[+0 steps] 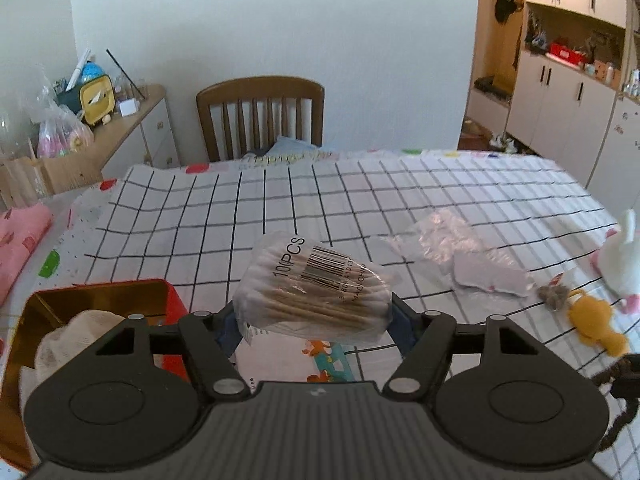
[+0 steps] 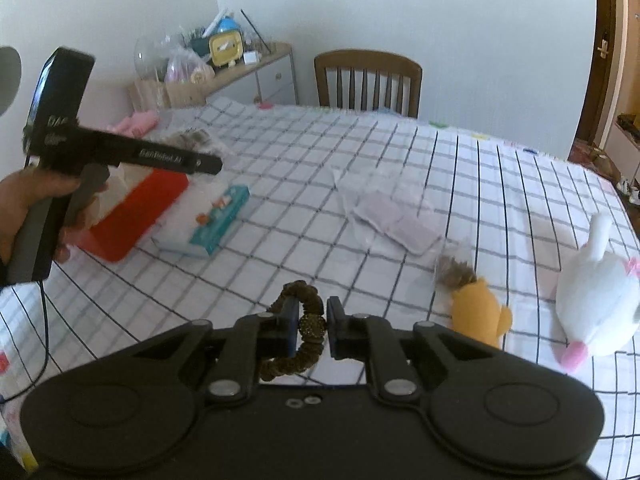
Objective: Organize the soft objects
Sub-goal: 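Carry the swab pack and bead bracelet with both grippers over the red tin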
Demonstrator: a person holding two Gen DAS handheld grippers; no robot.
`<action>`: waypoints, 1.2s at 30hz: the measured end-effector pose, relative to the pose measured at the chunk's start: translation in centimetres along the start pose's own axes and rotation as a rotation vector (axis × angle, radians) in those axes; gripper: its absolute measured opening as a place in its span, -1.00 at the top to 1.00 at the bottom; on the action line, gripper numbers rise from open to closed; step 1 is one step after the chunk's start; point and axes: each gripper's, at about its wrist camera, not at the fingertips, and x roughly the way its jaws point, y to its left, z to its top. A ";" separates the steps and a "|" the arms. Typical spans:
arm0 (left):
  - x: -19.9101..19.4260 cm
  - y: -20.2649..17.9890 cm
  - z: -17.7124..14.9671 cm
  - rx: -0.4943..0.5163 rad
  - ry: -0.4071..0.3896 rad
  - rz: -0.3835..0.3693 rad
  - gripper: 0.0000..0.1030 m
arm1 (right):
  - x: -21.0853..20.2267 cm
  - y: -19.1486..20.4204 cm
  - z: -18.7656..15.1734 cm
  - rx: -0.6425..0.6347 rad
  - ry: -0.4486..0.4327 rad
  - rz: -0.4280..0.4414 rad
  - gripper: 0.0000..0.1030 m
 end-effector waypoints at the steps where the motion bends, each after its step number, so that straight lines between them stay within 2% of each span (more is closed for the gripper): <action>1: -0.6 0.1 0.1 -0.002 -0.006 -0.004 -0.38 | -0.3 0.3 0.5 0.003 -0.009 0.007 0.73; 14: -7.4 3.5 0.5 -0.041 -0.055 -0.012 -0.38 | -1.9 5.2 6.3 -0.022 -0.094 0.112 0.73; 27: -11.8 10.2 -1.5 -0.097 -0.082 0.076 -0.38 | 0.4 11.6 11.0 -0.094 -0.116 0.185 0.73; 36: -12.4 14.3 -2.8 -0.137 -0.059 0.135 -0.38 | 3.3 15.0 13.9 -0.134 -0.121 0.216 0.73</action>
